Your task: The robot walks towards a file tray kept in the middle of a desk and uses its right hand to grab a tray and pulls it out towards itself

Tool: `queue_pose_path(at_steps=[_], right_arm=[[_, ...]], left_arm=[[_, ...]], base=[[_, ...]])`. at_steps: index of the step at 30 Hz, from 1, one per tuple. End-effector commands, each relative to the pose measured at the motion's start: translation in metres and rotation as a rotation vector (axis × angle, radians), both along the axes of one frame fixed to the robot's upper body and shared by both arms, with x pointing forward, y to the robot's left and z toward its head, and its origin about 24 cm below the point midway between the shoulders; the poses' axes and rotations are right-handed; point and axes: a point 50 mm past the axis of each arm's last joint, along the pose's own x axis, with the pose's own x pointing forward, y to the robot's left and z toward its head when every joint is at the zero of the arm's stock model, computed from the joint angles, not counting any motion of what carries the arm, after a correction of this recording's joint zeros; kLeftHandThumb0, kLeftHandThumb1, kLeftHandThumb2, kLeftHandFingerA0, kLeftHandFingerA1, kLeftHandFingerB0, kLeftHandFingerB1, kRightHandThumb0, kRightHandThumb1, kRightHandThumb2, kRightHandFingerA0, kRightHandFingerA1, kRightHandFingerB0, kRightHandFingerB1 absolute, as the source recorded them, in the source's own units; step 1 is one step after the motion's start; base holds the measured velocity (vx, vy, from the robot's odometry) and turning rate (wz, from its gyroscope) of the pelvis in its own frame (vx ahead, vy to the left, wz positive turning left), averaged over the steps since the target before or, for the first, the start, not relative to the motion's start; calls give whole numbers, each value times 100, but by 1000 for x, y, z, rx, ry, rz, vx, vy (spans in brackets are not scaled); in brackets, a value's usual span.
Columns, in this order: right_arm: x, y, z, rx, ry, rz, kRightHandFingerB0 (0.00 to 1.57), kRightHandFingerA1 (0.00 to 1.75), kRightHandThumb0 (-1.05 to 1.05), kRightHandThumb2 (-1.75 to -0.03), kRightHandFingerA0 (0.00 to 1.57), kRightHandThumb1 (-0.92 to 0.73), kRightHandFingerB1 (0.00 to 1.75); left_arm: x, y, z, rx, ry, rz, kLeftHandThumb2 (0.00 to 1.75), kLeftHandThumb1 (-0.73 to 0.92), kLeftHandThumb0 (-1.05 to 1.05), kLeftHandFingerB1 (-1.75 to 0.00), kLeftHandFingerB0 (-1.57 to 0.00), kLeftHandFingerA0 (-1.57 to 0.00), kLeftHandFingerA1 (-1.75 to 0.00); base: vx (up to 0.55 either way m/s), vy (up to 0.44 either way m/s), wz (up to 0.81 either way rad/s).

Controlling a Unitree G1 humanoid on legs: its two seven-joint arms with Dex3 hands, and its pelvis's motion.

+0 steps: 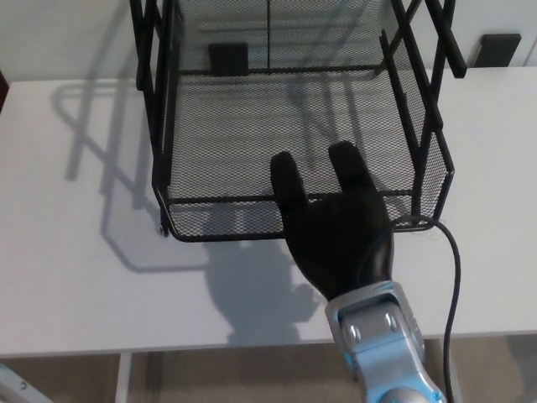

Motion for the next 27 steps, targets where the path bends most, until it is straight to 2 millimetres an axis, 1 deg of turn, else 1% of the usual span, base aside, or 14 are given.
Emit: queue_pose_path(at_steps=[1,5,6,7,8,10,11,12,15,16,17,18,19,27], right_arm=[[-10,-1,-11,33,135,-7,15,31,-71,-53,10,-39,27],[-16,-1,-18,45,191,-11,11,36,-76,-64,8,-37,31],[-18,-1,-20,62,207,-10,0,51,-33,-77,2,-10,48],[-20,-1,-21,92,229,-11,13,31,-63,-55,10,-42,26],[-21,-1,-21,115,247,-12,13,31,-63,-55,10,-42,26],[-27,-1,-21,169,282,0,9,39,-59,-68,8,-38,33],[-30,-1,-19,174,281,10,12,37,-64,-60,9,-38,31],[-33,0,-18,200,277,22,0,51,-30,-76,3,-12,48],[-42,2,-14,239,269,59,0,52,-30,-74,3,-9,49],[-47,3,-11,244,271,67,13,33,-58,-54,8,-38,27],[-51,4,-8,246,266,79,13,34,-60,-54,8,-38,27],[-56,5,-6,253,256,98,15,34,-61,-53,9,-37,28],[-60,6,-4,257,244,113,0,52,-30,-74,3,-6,48],[-90,5,3,304,242,174,0,52,-30,-74,3,-7,48]], left_arm=[[1,2,3,20,-15,-39,58,44,-59,-64,-46,-79,-71],[-1,2,2,18,-13,-33,58,43,-59,-64,-47,-81,-71],[-1,2,2,17,-15,-33,59,43,-59,-64,-47,-81,-72],[-1,2,2,17,-17,-35,58,44,-59,-64,-47,-81,-72],[-1,2,2,17,-17,-36,58,44,-59,-64,-47,-81,-72],[-1,2,2,22,-15,-44,59,44,-60,-64,-46,-81,-72],[1,2,3,24,-20,-50,58,44,-59,-63,-46,-80,-72],[1,2,3,21,-22,-49,58,44,-59,-63,-46,-81,-72],[2,2,4,28,-21,-62,58,43,-60,-64,-46,-80,-71],[2,2,4,27,-20,-65,57,43,-61,-66,-46,-79,-73],[1,2,3,30,-17,-66,57,43,-62,-67,-47,-78,-74],[1,3,3,34,-17,-70,57,43,-62,-66,-47,-77,-73],[0,3,2,21,-17,-54,57,42,-59,-66,-48,-78,-75],[-1,5,1,35,-15,-90,56,46,-64,-67,-48,-77,-76]], base=[[0,0,0],[0,0,0],[0,0,0],[0,0,0],[0,0,0],[0,0,0],[0,0,0],[0,0,0],[0,0,0],[0,0,0],[0,0,0],[0,0,0],[0,0,0],[0,0,0]])
